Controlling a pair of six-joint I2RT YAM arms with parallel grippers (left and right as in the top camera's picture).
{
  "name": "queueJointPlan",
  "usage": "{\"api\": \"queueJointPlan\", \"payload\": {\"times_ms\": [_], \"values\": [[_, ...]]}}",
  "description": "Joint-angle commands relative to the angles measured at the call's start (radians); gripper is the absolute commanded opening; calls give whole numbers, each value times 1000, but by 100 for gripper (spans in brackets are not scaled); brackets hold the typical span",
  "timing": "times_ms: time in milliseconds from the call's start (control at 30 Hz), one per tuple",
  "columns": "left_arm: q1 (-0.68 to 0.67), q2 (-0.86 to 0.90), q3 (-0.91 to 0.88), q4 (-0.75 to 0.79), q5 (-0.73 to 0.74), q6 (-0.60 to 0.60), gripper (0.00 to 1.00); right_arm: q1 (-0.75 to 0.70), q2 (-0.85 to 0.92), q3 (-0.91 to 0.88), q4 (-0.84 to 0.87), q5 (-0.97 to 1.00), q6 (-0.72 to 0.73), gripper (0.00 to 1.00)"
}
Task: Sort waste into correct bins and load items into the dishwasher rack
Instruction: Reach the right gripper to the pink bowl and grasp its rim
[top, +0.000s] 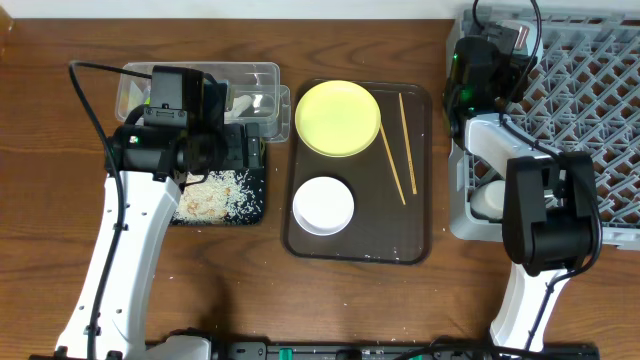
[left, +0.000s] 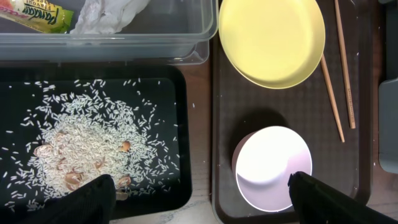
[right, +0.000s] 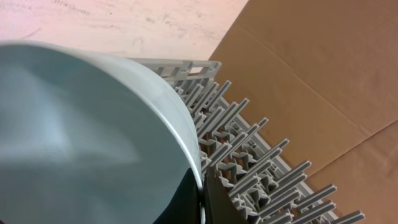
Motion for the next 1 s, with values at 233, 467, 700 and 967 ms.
{"api": "queueJointPlan", "payload": {"times_ms": [233,467,700,967], "values": [[0,6,13,0,-6,2,91,80,24,5,-105,50,-66,13],[0,6,13,0,-6,2,91,135,20,5,-198,69,-61,41],[0,6,13,0,-6,2,91,182,-50,5,-216,70,-61,58],[0,6,13,0,-6,2,91,245,-204,6,-475,-172,39,70]]}}
